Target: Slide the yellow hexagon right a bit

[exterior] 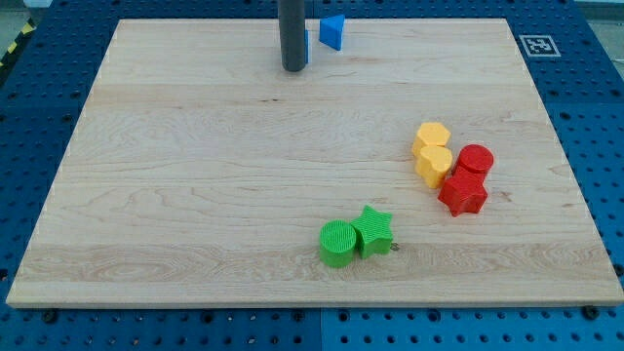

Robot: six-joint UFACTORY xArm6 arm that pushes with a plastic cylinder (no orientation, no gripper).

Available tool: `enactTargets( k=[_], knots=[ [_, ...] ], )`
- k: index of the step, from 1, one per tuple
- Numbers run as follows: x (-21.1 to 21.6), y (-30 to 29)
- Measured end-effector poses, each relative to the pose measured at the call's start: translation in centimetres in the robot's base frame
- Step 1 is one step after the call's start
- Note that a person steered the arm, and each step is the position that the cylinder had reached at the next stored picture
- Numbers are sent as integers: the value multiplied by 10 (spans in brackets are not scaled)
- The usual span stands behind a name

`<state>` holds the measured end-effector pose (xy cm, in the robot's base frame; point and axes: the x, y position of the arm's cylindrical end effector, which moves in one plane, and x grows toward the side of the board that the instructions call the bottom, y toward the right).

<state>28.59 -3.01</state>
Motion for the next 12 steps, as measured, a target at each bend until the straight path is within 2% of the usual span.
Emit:
enactTargets(
  k=[2,3,4,5,6,7,8,9,12],
  knots=[
    [-28,0],
    [-12,0],
    [32,7],
    [49,53],
    [53,127],
    [82,201],
    [120,244],
    [163,241],
    [162,232]
  ],
)
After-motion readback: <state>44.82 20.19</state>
